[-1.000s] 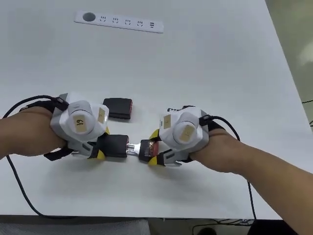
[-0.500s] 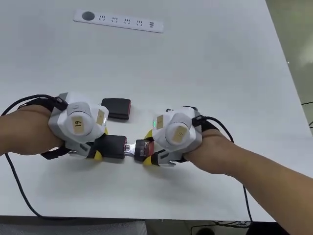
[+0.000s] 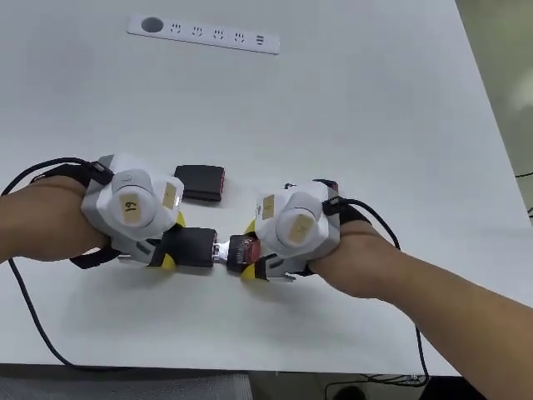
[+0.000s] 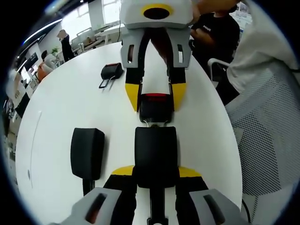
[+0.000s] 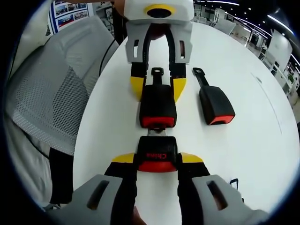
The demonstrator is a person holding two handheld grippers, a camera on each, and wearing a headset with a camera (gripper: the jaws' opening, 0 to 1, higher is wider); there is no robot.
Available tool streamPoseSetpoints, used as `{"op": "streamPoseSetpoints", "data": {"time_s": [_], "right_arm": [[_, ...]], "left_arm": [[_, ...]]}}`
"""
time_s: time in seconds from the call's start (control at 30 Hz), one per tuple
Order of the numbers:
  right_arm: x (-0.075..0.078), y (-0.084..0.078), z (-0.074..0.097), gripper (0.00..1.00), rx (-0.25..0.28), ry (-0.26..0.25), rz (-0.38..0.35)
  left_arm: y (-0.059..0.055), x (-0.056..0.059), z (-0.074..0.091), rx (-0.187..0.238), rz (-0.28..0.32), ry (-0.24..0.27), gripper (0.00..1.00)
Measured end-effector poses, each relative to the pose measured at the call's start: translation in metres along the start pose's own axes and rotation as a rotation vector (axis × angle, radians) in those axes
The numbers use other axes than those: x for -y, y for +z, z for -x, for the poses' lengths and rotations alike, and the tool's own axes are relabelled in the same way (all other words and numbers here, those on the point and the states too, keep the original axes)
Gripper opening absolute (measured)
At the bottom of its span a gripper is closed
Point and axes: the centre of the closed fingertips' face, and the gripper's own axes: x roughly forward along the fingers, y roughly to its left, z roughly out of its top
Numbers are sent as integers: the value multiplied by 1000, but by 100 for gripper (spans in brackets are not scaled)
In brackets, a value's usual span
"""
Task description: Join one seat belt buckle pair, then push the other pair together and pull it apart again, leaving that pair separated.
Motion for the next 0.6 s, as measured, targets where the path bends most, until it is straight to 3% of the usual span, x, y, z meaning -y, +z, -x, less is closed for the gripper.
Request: {"op": "streamPoseSetpoints", "data": {"time_s": [0.6], "right_arm": [[1,7,-2,31,-2,-1,9]], "left_arm": [[-2,-1,0,-1,-8,1,31]]}}
